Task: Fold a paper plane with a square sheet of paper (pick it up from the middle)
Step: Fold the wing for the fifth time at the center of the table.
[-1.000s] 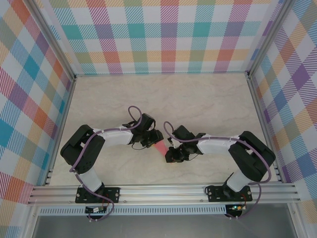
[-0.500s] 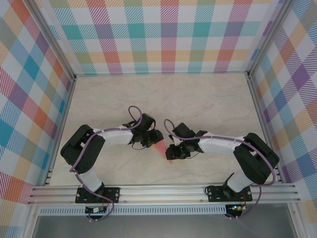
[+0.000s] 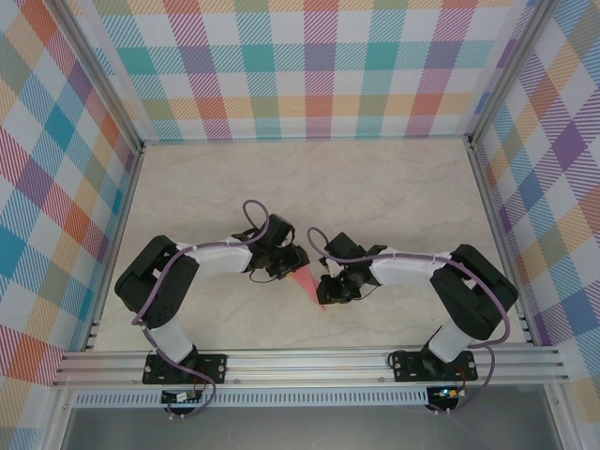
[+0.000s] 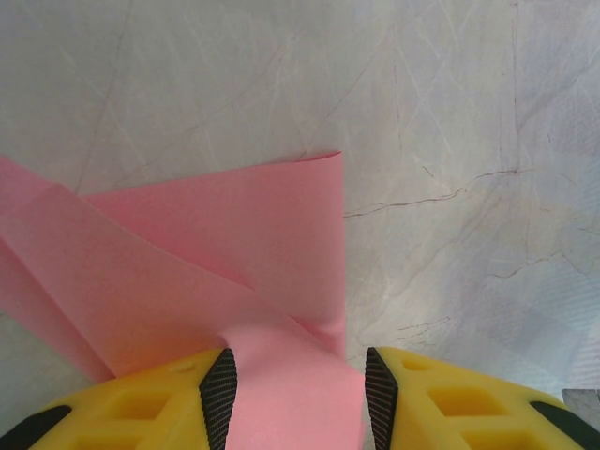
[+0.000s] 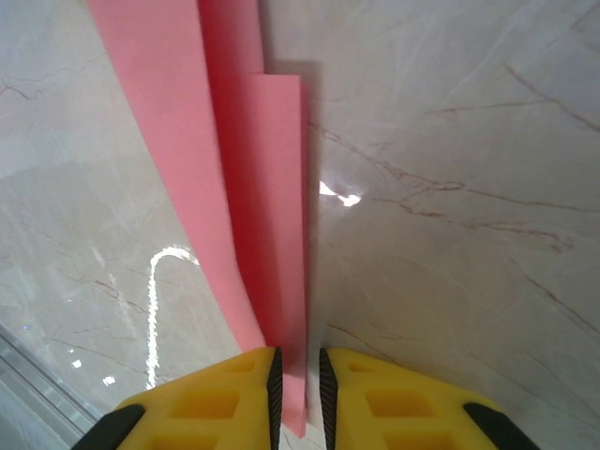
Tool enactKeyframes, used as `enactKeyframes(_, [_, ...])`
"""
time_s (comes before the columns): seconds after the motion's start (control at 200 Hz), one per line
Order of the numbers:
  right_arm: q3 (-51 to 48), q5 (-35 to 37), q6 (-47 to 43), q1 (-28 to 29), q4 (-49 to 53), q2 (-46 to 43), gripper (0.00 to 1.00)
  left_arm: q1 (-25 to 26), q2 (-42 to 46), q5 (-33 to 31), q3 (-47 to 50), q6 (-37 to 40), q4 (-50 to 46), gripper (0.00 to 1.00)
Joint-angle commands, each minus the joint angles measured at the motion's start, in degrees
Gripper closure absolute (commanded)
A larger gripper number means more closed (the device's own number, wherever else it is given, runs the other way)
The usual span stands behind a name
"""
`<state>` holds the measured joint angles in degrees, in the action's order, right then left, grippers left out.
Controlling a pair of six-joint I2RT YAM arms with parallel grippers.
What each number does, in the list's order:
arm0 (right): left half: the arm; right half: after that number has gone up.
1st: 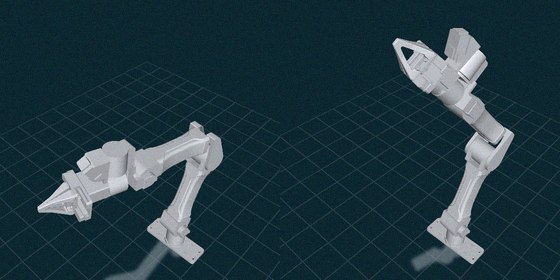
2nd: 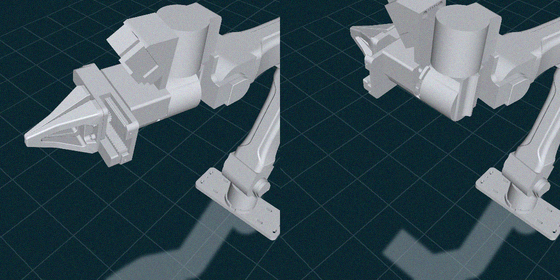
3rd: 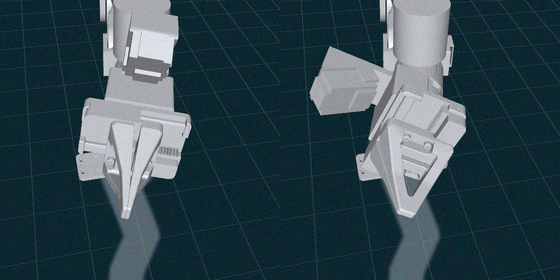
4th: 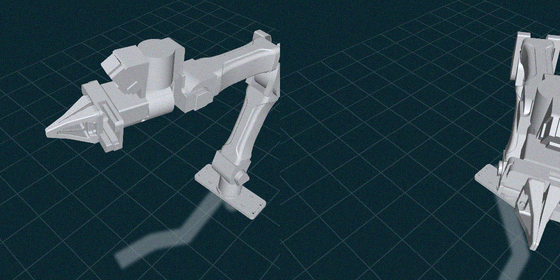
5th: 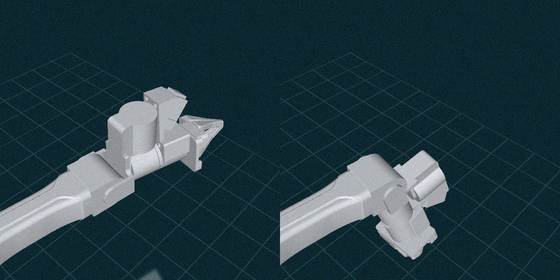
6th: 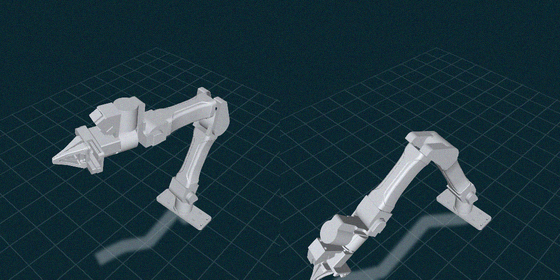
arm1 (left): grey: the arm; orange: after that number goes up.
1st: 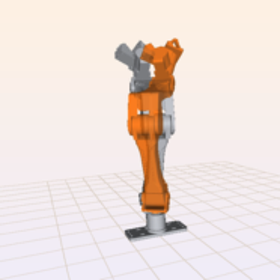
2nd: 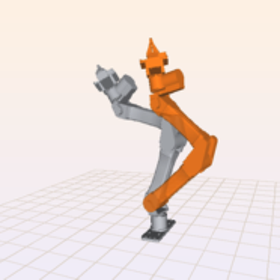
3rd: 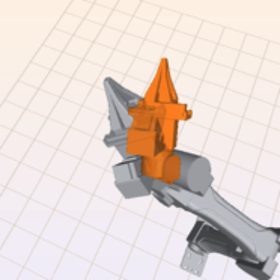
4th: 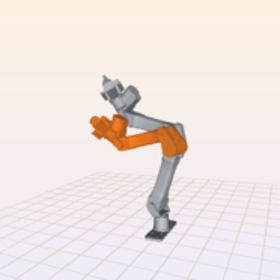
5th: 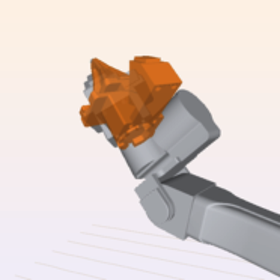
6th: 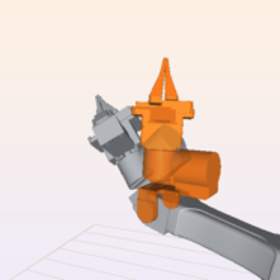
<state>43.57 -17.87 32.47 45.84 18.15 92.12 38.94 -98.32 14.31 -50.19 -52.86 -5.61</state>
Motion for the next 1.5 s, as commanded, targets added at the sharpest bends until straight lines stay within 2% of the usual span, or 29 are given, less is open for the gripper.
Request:
enactKeyframes(0.0, [0.13, -0.24, -0.46, 0.47, 0.69, 2.52, 0.8, 0.09, -1.65, -1.32, 0.1, 1.07, -2.92, 0.56])
enactKeyframes(0.165, [0.21, 1.6, -0.07, 0.56, 2.42, 2.46, 0.8, 0.09, -1.69, -1.44, 0.17, 1.01, -2.97, 0.56])
enactKeyframes(0.385, [1.44, 4.76, 0.14, 0.55, 4.49, -5.5, 0.79, 0.09, -1.78, -1.25, 0.18, 1.04, -3.01, 0.56])
enactKeyframes(0.46, [1.58, 3.46, 0.25, 0.55, 2.82, -7.8, 0.8, 0.09, -1.67, -1.21, 0.1, 1.15, -3.09, 0.56])
enactKeyframes(0.55, [1.26, -1.68, 1.89, 0.56, -2.72, -8.7, 0.85, 0.09, -1.82, -1.24, -0.05, 1.18, -3.19, 0.56])
enactKeyframes(0.655, [1.14, -6.04, 4.67, 0.56, -9.05, -6.63, 0.88, 0.08, -1.84, -1.29, 0.0, 1.12, -3.18, 0.56])
enactKeyframes(0.95, [2.15, -6.97, 9.86, 0.48, -17.2, 0.17, 0.9, 0.09, -1.69, -1.16, -0.15, 1.13, -3.18, 0.56])
enactKeyframes(1.225, [0.56, -4.91, 10.16, -0.49, -16.18, 5.95, 0.92, 0.09, -1.55, -1.05, -0.36, 1.27, -3.13, 0.56])
enactKeyframes(1.495, [-4.87, -3.93, 10.75, -1.68, -15.48, 5.22, 0.92, -0.57, -0.96, -1.34, -0.41, 2.23, -3.6, 0.56])
